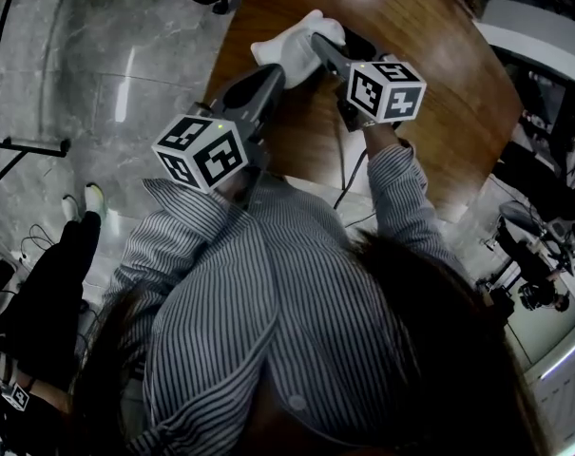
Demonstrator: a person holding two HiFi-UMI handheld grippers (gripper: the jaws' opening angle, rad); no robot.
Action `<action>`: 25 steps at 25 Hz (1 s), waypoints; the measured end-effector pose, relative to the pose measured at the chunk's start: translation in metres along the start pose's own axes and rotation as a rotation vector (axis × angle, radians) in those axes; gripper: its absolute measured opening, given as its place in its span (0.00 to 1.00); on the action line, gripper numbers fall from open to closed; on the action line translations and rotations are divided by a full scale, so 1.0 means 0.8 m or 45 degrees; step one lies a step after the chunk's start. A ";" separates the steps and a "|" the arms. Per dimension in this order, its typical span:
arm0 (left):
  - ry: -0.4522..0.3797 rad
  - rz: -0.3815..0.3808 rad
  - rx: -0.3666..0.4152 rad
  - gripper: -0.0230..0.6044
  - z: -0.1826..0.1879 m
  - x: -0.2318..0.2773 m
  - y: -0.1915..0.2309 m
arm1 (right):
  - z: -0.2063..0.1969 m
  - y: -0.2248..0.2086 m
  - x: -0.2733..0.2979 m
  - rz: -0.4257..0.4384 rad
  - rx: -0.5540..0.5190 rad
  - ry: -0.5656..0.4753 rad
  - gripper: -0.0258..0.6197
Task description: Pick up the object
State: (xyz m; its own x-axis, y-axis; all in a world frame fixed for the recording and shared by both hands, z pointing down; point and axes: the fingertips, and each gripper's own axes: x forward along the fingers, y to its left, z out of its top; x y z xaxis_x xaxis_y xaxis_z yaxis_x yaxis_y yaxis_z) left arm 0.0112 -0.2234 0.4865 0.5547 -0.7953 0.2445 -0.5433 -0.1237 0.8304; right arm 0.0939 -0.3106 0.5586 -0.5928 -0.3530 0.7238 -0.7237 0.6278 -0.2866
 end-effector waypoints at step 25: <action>-0.086 -0.096 0.397 0.04 0.084 -0.063 -0.111 | 0.029 0.059 -0.205 -0.193 0.218 -0.614 0.40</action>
State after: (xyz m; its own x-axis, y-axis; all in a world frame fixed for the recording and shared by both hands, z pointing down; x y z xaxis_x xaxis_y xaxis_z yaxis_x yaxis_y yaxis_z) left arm -0.0109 -0.2119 0.3666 0.5634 -0.8133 0.1457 -0.6750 -0.3514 0.6487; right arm 0.1488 -0.2393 0.4116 -0.5433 -0.7348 0.4060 -0.8371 0.4373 -0.3287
